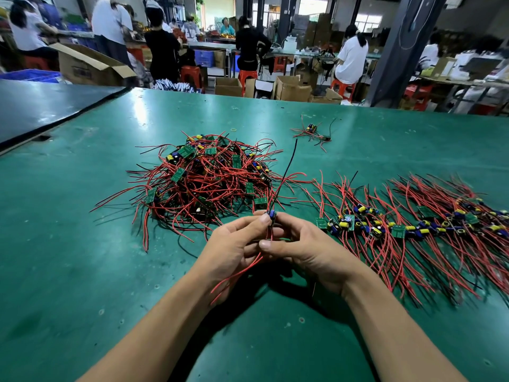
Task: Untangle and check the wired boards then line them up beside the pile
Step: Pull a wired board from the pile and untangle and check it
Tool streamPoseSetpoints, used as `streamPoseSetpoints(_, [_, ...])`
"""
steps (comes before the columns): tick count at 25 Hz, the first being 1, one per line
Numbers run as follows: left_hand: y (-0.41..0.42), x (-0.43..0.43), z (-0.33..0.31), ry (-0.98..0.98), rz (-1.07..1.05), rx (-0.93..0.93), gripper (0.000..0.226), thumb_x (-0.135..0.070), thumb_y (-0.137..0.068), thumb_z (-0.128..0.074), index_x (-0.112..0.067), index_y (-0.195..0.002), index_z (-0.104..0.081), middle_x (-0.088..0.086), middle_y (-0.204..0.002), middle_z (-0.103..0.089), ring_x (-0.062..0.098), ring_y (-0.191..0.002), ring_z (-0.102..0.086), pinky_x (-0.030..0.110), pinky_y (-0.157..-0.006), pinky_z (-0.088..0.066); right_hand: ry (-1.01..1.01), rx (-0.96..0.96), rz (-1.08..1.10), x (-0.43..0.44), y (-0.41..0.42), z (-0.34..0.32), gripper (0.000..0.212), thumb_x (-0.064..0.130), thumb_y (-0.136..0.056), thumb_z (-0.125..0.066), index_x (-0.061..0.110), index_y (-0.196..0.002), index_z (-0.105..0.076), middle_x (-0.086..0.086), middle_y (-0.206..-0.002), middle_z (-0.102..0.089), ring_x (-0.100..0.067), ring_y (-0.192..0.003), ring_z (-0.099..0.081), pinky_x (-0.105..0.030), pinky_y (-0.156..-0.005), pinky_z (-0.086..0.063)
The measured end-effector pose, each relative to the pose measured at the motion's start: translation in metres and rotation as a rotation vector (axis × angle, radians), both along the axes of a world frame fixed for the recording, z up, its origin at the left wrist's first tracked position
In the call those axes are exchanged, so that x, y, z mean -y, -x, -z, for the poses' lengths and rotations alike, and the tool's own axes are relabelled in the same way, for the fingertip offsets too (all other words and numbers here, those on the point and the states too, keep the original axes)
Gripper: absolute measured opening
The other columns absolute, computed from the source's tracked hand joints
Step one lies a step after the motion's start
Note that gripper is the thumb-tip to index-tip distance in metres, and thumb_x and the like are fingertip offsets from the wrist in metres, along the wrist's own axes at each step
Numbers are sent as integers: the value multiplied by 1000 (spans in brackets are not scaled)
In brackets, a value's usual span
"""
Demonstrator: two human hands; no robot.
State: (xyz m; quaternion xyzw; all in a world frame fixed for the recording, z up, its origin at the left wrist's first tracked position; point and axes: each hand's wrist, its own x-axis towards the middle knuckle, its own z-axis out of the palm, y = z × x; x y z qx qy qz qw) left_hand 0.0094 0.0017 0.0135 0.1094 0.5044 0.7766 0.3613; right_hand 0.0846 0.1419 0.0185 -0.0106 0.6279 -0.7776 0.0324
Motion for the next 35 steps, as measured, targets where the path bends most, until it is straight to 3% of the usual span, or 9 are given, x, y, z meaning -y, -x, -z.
streamPoseSetpoints(5, [-5,-1,0,32,78,-58,19,-19,-73,-70,-8,-87,-64,7,-65,-70,14,-50,-65,20,-46,-52,9,45,213,-4,3,-3,42,34,-79,-79,17,-117,-71,-3,-106,-73,-15,-90,-68,-31,-82,-55])
streamPoseSetpoints(9, [-11,1,4,86,158,-172,4,-7,-88,-65,-10,-88,-63,15,-82,-73,23,-67,-72,27,-61,-58,-106,57,368,-7,0,-3,35,47,-81,-72,19,-101,-79,-3,-84,-66,-21,-75,-56,-31,-66,-48])
streamPoseSetpoints(13, [-11,4,2,73,196,-185,16,-6,-75,-73,-6,-89,-65,13,-81,-70,21,-67,-69,27,-64,-58,-197,68,426,-6,3,-8,47,62,-83,-58,20,-86,-80,1,-59,-47,-12,-52,-40,-25,-52,-31])
streamPoseSetpoints(16, [-12,5,2,84,234,-198,16,-3,-79,-72,-4,-94,-65,16,-86,-70,21,-73,-70,28,-65,-58,-213,65,450,-6,2,-9,49,62,-86,-55,20,-78,-79,0,-58,-39,-10,-49,-30,-23,-49,-24])
streamPoseSetpoints(19, [-15,2,0,71,232,-164,23,-18,-78,-72,-7,-97,-68,15,-83,-71,21,-71,-71,27,-66,-58,-161,61,439,-6,0,-10,49,63,-84,-58,19,-74,-77,0,-57,-38,-12,-52,-32,-27,-52,-25])
streamPoseSetpoints(22, [-18,0,0,74,204,-171,24,-33,-76,-70,-13,-90,-73,11,-81,-72,21,-69,-70,27,-68,-55,-102,48,381,-1,1,-8,49,66,-79,-61,20,-76,-76,-1,-56,-47,-13,-50,-41,-25,-51,-33])
streamPoseSetpoints(25, [-19,-2,1,29,184,-144,20,-29,-78,-69,-12,-86,-76,14,-88,-74,25,-73,-73,34,-74,-58,-62,41,313,4,2,-7,46,63,-77,-65,19,-78,-77,-4,-64,-63,-10,-45,-49,-17,-39,-40])
streamPoseSetpoints(30, [-14,0,2,36,129,-81,21,-26,-71,-71,-8,-81,-77,17,-76,-72,25,-59,-69,33,-64,-58,-121,37,207,1,-1,-5,41,52,-86,-67,14,-98,-78,-7,-81,-70,-13,-56,-56,-21,-47,-47])
streamPoseSetpoints(35, [-14,3,5,92,233,-175,18,-19,-84,-65,-3,-86,-73,19,-79,-71,25,-58,-68,27,-56,-55,-208,85,229,-1,-1,-2,43,53,-90,-64,14,-99,-78,-8,-58,-60,-15,-44,-49,-22,-46,-44])
